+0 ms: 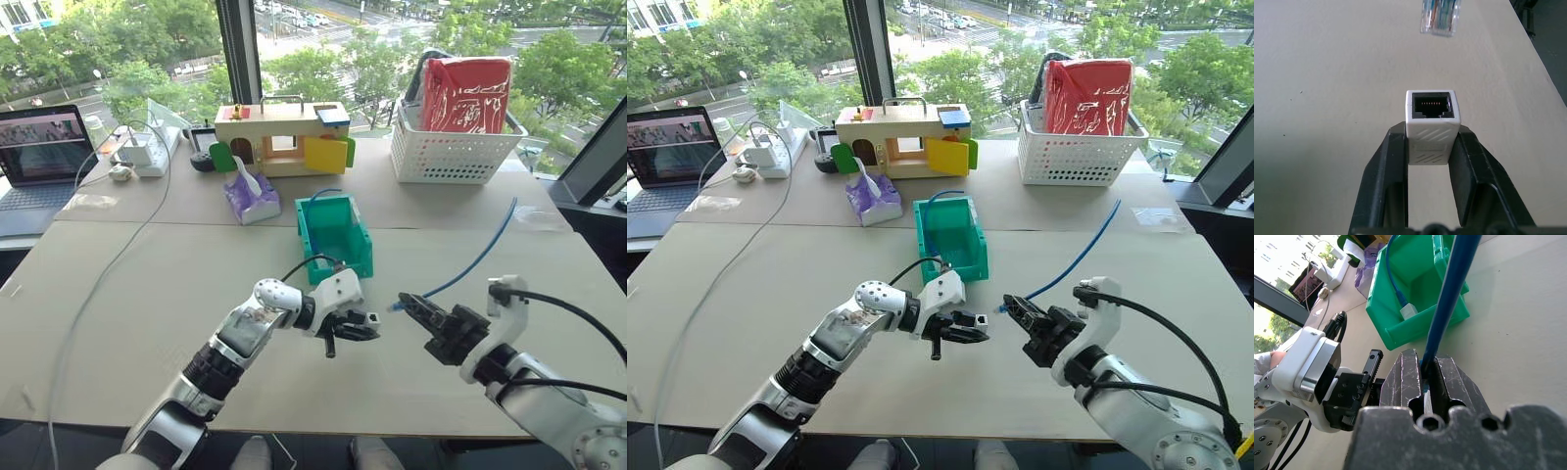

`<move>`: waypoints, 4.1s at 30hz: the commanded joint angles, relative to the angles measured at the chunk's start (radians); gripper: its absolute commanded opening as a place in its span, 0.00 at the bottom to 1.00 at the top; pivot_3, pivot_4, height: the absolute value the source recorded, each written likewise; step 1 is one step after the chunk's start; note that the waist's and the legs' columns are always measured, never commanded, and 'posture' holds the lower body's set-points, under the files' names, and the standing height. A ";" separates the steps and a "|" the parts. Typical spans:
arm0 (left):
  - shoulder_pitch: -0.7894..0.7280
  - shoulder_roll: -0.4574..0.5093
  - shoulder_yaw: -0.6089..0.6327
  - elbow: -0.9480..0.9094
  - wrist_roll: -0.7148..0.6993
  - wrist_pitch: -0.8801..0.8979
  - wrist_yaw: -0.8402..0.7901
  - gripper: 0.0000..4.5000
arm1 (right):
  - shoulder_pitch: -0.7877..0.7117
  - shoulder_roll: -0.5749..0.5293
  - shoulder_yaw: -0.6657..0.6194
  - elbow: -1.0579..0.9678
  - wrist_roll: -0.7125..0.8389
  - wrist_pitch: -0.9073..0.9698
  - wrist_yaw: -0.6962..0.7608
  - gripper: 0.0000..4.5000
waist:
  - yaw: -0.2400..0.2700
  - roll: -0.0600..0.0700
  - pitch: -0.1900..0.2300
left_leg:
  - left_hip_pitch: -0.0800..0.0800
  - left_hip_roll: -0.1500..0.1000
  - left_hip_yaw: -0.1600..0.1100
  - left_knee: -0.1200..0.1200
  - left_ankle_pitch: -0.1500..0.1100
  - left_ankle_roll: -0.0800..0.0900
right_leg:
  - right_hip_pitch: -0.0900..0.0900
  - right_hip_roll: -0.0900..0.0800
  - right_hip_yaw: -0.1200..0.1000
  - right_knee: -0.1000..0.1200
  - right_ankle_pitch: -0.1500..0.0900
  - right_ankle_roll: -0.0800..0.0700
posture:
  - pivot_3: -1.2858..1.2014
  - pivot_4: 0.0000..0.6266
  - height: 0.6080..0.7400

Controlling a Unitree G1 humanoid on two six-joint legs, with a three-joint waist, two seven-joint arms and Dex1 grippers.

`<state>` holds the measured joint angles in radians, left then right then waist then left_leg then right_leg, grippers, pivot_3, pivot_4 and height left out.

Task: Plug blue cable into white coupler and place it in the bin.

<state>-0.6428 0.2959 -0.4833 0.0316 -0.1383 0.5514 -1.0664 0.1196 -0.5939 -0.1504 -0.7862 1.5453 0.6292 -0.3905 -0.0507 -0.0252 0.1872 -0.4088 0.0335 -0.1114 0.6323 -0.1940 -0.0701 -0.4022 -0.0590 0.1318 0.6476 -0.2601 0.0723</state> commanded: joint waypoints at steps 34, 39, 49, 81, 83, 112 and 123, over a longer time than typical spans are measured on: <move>-0.070 0.083 -0.104 -0.033 0.072 0.043 -0.073 0.15 | 0.072 0.190 0.146 0.056 -0.182 -0.030 0.098 0.00 | 0.001 0.000 0.000 | 0.000 0.000 0.000 -0.001 0.000 0.000 | 0.000 0.000 0.000 0.000 -0.001 0.001 | 0.52 0.24 1.00; -0.067 0.084 -0.102 -0.035 0.071 0.041 -0.071 0.15 | 0.059 0.194 0.160 0.076 -0.205 -0.018 0.115 0.00 | 0.000 0.001 0.000 | 0.000 0.000 0.000 -0.001 0.000 0.000 | 0.000 0.000 0.000 0.000 -0.001 0.001 | 0.52 0.24 1.00; -0.065 0.086 -0.103 -0.035 0.073 0.032 -0.068 0.15 | 0.077 0.203 0.164 0.090 -0.212 -0.003 0.113 0.00 | -0.001 0.001 0.000 | 0.000 0.000 0.000 -0.001 0.000 0.000 | 0.000 0.000 0.000 0.000 -0.001 0.001 | 0.52 0.24 1.00; -0.141 0.064 -0.146 -0.059 0.113 0.271 -0.021 0.15 | -0.003 0.130 0.210 0.088 -0.391 0.177 0.064 0.00 | -0.016 0.000 -0.007 | 0.003 0.000 0.000 0.000 0.000 0.000 | 0.003 0.000 0.000 0.000 -0.004 0.006 | 0.52 0.24 1.00; -0.145 0.060 -0.151 -0.060 0.114 0.279 -0.017 0.15 | -0.017 0.127 0.214 0.084 -0.394 0.191 0.064 0.00 | -0.016 0.000 -0.008 | 0.004 0.000 0.000 0.000 0.000 0.000 | 0.004 0.000 0.000 0.000 -0.004 0.006 | 0.52 0.24 1.00; -0.147 0.063 -0.175 -0.086 0.104 0.305 -0.008 0.15 | -0.085 0.163 0.225 0.061 -0.375 0.267 0.057 0.00 | -0.019 -0.002 -0.013 | 0.010 0.000 0.000 -0.002 0.000 0.000 | 0.010 0.000 0.000 -0.002 -0.005 0.006 | 0.52 0.24 1.00; -0.143 0.063 -0.179 -0.090 0.103 0.309 -0.004 0.15 | -0.097 0.201 0.222 0.049 -0.355 0.268 0.050 0.00 | -0.022 -0.002 -0.013 | 0.011 0.001 0.000 -0.003 0.000 0.000 | 0.010 0.000 0.000 -0.002 -0.006 0.005 | 0.52 0.24 1.00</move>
<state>-0.7793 0.3675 -0.6410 -0.0380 -0.0401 0.8551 -1.0819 0.0203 -0.4056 0.0262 -0.7241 1.1595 0.8632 -0.3517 -0.0723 -0.0272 0.1742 -0.3981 0.0341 -0.1113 0.6292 -0.1940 -0.0702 -0.3924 -0.0589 0.1320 0.6456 -0.2662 0.0777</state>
